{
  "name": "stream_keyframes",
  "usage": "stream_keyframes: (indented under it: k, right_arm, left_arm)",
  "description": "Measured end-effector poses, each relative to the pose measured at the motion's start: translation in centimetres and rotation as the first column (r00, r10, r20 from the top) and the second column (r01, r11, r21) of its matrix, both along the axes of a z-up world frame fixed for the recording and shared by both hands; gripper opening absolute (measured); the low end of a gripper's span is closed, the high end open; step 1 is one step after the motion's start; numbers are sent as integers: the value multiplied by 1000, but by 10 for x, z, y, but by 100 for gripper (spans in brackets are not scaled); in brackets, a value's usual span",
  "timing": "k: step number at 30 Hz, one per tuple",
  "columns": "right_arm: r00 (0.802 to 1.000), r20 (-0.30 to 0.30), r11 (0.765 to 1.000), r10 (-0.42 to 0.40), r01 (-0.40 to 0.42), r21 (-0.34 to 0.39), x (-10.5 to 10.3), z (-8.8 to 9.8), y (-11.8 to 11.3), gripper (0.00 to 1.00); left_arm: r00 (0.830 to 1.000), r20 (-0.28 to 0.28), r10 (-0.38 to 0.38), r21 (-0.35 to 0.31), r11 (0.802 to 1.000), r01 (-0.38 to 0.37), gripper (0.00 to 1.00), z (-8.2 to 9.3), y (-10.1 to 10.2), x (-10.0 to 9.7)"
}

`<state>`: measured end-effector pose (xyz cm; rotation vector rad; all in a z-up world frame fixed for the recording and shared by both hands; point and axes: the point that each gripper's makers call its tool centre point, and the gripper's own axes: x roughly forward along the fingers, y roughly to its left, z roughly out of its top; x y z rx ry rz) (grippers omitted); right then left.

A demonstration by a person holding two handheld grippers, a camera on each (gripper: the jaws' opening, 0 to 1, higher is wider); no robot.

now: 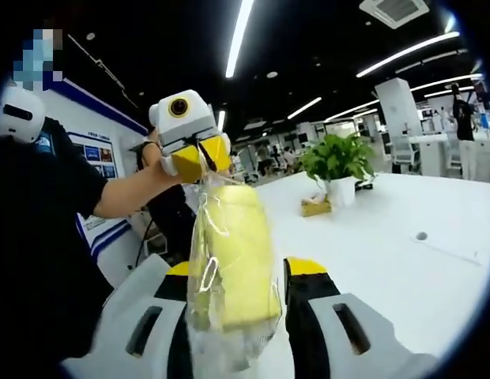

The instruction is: Compare the silicone blocks by pressing each to a similar depth, holding the contact briefly, and releasing to observe deformation and rebound differences across the visible hardness samples.

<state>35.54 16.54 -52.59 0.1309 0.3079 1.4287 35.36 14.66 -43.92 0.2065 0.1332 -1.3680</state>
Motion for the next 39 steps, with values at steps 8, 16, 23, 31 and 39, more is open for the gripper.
stream_keyframes:
  k: [8, 16, 23, 31, 39]
  right_arm:
    - [992, 3, 985, -124, 122, 121, 9, 15, -12, 68]
    - [966, 31, 960, -257, 252, 121, 24, 12, -35, 96]
    - [949, 22, 943, -315, 310, 119, 26, 9, -50, 96]
    - [892, 82, 890, -444, 428, 158, 32, 24, -79, 96]
    - [826, 58, 817, -560, 539, 205, 23, 28, -130, 96]
  left_arm:
    - [1000, -23, 21, 3, 1000, -21, 0, -5, 3, 5]
    - [999, -23, 28, -27, 999, -28, 0, 2, 5, 6]
    - [999, -27, 39, -37, 999, -40, 0, 4, 7, 8]
    - [997, -41, 66, -32, 997, -67, 0, -5, 13, 12]
    - [993, -71, 99, -36, 994, -102, 0, -19, 20, 14]
